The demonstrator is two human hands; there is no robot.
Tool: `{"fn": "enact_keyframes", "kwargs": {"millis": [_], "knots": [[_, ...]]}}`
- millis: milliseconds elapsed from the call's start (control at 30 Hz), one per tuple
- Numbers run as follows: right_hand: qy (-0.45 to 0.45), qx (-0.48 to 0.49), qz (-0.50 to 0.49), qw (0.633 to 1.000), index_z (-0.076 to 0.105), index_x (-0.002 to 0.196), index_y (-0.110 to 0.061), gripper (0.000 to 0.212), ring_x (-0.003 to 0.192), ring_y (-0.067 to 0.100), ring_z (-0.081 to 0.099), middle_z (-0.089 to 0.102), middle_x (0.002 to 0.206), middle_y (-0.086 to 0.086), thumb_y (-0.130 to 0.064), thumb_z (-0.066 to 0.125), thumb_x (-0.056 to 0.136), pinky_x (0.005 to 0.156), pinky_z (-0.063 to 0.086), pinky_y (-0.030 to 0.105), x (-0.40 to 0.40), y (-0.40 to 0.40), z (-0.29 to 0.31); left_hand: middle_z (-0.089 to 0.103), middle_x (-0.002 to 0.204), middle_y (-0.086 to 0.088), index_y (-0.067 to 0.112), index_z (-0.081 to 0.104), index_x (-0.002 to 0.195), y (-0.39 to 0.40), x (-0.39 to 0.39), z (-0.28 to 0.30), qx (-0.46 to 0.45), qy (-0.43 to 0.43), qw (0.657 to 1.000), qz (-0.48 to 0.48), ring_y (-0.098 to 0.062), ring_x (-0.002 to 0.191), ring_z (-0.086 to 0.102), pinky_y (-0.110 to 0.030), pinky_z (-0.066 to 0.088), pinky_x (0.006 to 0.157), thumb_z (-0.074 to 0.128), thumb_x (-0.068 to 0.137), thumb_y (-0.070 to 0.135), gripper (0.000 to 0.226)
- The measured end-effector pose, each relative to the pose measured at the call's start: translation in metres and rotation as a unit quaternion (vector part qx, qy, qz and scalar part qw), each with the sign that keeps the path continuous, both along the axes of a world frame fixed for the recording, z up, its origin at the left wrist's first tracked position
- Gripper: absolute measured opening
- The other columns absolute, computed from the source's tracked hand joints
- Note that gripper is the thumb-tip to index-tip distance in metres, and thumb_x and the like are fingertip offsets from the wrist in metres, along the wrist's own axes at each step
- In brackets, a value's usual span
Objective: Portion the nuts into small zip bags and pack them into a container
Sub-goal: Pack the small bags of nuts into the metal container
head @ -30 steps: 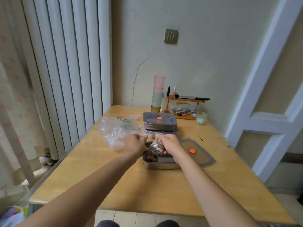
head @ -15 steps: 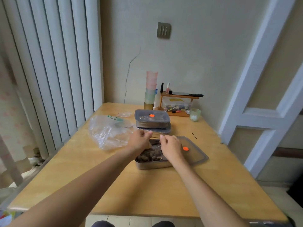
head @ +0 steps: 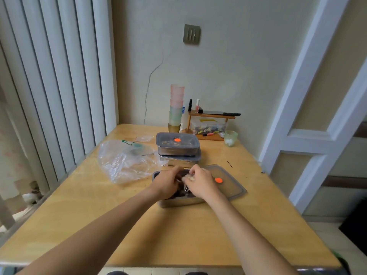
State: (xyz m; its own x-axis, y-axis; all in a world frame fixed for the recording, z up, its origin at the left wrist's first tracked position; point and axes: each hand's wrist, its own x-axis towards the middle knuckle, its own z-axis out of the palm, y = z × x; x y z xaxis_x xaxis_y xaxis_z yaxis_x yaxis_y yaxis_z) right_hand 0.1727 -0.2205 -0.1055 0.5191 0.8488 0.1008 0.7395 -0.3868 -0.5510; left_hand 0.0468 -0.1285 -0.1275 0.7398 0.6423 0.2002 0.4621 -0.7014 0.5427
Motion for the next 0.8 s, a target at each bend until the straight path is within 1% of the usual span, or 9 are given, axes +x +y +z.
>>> {"fn": "enact_keyframes", "kwargs": {"millis": [167, 300, 367, 467, 533, 600, 700, 733, 800], "knots": [[-0.113, 0.01, -0.037, 0.993, 0.057, 0.124, -0.013, 0.028, 0.111, 0.027, 0.059, 0.057, 0.122, 0.006, -0.023, 0.065, 0.099, 0.078, 0.045, 0.032, -0.002, -0.002, 0.003, 0.07, 0.115, -0.005, 0.014, 0.043, 0.134, -0.001, 0.005, -0.008, 0.014, 0.037, 0.999, 0.036, -0.024, 0.102, 0.066, -0.04, 0.056, 0.087, 0.064, 0.095, 0.028, 0.046], [-0.287, -0.028, -0.048, 0.956, 0.065, 0.124, -0.02, 0.025, 0.122, 0.026, 0.047, 0.056, 0.127, 0.004, -0.027, 0.061, 0.1, 0.101, 0.041, 0.037, -0.004, -0.003, -0.01, 0.069, 0.112, -0.004, 0.015, 0.045, 0.126, 0.003, 0.006, -0.007, 0.026, 0.049, 0.997, 0.046, -0.023, 0.1, 0.064, -0.037, 0.054, 0.083, 0.069, 0.092, 0.033, 0.046], [-0.278, -0.059, -0.047, 0.958, 0.069, 0.12, -0.018, 0.024, 0.121, 0.027, 0.051, 0.059, 0.125, 0.005, -0.03, 0.06, 0.102, 0.1, 0.042, 0.038, -0.002, -0.003, -0.008, 0.069, 0.112, -0.004, 0.015, 0.043, 0.125, 0.004, 0.004, -0.008, 0.027, 0.052, 0.997, 0.05, -0.023, 0.099, 0.064, -0.039, 0.055, 0.084, 0.071, 0.09, 0.031, 0.048], [-0.224, -0.081, -0.004, 0.971, 0.073, 0.11, -0.015, 0.027, 0.105, 0.03, 0.065, 0.069, 0.112, 0.008, -0.037, 0.058, 0.102, 0.081, 0.051, 0.036, -0.002, -0.002, 0.005, 0.071, 0.111, -0.005, 0.015, 0.042, 0.126, 0.006, 0.002, -0.011, 0.023, 0.064, 0.997, 0.044, -0.025, 0.099, 0.066, -0.043, 0.056, 0.085, 0.068, 0.093, 0.029, 0.044], [-0.163, -0.027, -0.02, 0.986, 0.073, 0.1, -0.019, 0.026, 0.088, 0.023, 0.067, 0.071, 0.095, 0.003, -0.038, 0.055, 0.103, 0.067, 0.05, 0.03, 0.006, -0.003, 0.01, 0.07, 0.111, -0.006, 0.014, 0.045, 0.126, 0.004, 0.0, -0.011, 0.027, 0.053, 0.998, 0.036, -0.026, 0.1, 0.065, -0.044, 0.055, 0.085, 0.062, 0.096, 0.029, 0.038], [-0.101, 0.069, -0.078, 0.989, 0.069, 0.094, -0.02, 0.019, 0.084, 0.018, 0.066, 0.068, 0.092, -0.002, -0.026, 0.055, 0.103, 0.064, 0.049, 0.027, 0.023, -0.006, 0.007, 0.066, 0.115, -0.007, 0.014, 0.051, 0.125, 0.001, -0.004, -0.011, 0.06, 0.015, 0.997, 0.051, -0.026, 0.103, 0.061, -0.043, 0.053, 0.086, 0.057, 0.096, 0.027, 0.032], [-0.085, 0.098, -0.201, 0.971, 0.067, 0.112, -0.013, 0.016, 0.111, 0.028, 0.057, 0.062, 0.12, 0.009, -0.017, 0.059, 0.099, 0.086, 0.048, 0.034, 0.061, -0.013, -0.009, 0.055, 0.119, -0.005, 0.014, 0.058, 0.117, -0.001, -0.011, -0.012, 0.186, -0.008, 0.967, 0.176, -0.025, 0.11, 0.046, -0.036, 0.045, 0.092, 0.055, 0.088, 0.02, 0.03], [-0.083, 0.047, -0.235, 0.967, 0.064, 0.122, -0.011, 0.029, 0.124, 0.032, 0.05, 0.058, 0.131, 0.013, -0.028, 0.061, 0.098, 0.098, 0.044, 0.039, 0.074, -0.016, -0.017, 0.051, 0.121, -0.005, 0.014, 0.057, 0.116, -0.001, -0.013, -0.013, 0.183, 0.009, 0.96, 0.213, -0.027, 0.113, 0.043, -0.038, 0.042, 0.095, 0.054, 0.086, 0.02, 0.03], [-0.052, -0.092, -0.271, 0.957, 0.052, 0.139, -0.01, 0.068, 0.14, 0.034, 0.035, 0.046, 0.146, 0.014, -0.06, 0.058, 0.094, 0.112, 0.031, 0.046, 0.09, -0.022, -0.031, 0.047, 0.125, -0.008, 0.013, 0.053, 0.119, 0.002, -0.015, -0.016, 0.095, 0.04, 0.964, 0.244, -0.031, 0.119, 0.041, -0.041, 0.04, 0.099, 0.048, 0.09, 0.021, 0.03]]}}
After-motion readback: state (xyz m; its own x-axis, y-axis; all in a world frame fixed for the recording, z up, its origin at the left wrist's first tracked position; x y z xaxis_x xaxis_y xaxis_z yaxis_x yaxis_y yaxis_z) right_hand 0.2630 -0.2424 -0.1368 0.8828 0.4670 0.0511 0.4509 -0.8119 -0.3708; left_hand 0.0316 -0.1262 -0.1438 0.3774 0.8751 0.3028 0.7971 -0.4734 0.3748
